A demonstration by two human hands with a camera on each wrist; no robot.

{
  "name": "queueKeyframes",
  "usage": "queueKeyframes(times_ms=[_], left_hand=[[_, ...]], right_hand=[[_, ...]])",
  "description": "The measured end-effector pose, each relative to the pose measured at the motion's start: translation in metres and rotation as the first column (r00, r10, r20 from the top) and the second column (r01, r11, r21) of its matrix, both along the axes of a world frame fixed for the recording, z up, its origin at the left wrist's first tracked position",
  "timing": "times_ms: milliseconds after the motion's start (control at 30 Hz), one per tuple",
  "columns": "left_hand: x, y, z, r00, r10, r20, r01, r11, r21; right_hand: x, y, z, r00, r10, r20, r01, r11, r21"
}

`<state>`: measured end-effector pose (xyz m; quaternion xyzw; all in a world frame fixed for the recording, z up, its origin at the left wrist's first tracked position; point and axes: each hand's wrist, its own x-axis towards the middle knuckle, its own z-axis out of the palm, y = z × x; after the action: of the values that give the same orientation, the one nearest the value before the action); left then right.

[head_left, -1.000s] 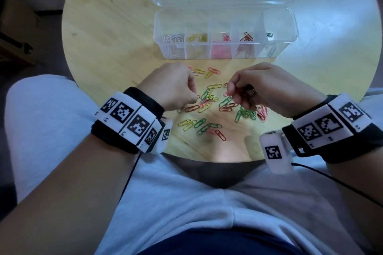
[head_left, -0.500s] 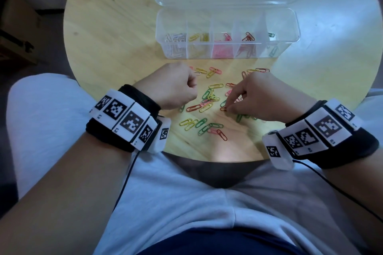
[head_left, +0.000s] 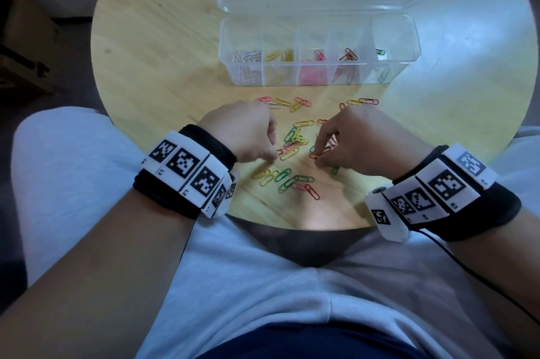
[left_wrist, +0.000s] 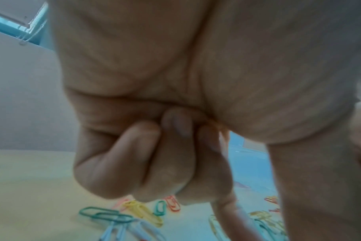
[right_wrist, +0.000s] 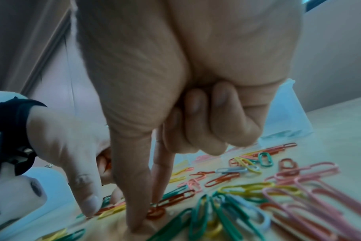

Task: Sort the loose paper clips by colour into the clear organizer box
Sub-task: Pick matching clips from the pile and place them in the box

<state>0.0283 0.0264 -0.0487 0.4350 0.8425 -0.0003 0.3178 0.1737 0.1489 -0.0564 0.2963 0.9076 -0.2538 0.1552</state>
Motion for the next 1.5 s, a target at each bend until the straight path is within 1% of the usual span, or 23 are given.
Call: queueKeyframes(times_ms=[233, 433, 733, 833, 1100, 1267, 1500], left_hand=[[0.011, 0.005, 0.0, 0.992, -0.016, -0.124, 0.008, 0.998, -0.064], [0.018, 0.007, 0.0, 0.984, -0.048, -0.17, 0.037, 0.997, -0.067], [0.02, 0.006, -0.005, 0.977, -0.103, -0.186, 0.094, 0.994, -0.057], [0.019, 0.006, -0.007, 0.981, -0.112, -0.16, 0.104, 0.993, -0.057], [0.009, 0.003, -0.009, 0.996, -0.01, -0.086, 0.013, 0.999, 0.036], [0.008, 0.003, -0.007, 1.0, 0.021, -0.017, -0.02, 0.998, 0.068], [0.004, 0.003, 0.0, 0.996, 0.057, 0.07, -0.065, 0.99, 0.123]], right_hand=[[-0.001, 0.0, 0.001, 1.0, -0.015, 0.014, 0.015, 1.0, 0.004], [-0.002, -0.004, 0.0, 0.999, 0.007, 0.042, -0.009, 0.998, 0.061], [-0.004, -0.014, 0.004, 0.993, 0.079, 0.086, -0.088, 0.99, 0.111], [-0.005, -0.018, 0.003, 0.991, 0.097, 0.092, -0.109, 0.984, 0.142], [-0.006, -0.018, 0.005, 0.996, 0.083, 0.042, -0.088, 0.988, 0.13], [-0.007, -0.019, 0.005, 0.993, 0.097, 0.072, -0.106, 0.985, 0.138], [-0.006, -0.023, 0.001, 0.991, 0.116, 0.074, -0.124, 0.985, 0.123]])
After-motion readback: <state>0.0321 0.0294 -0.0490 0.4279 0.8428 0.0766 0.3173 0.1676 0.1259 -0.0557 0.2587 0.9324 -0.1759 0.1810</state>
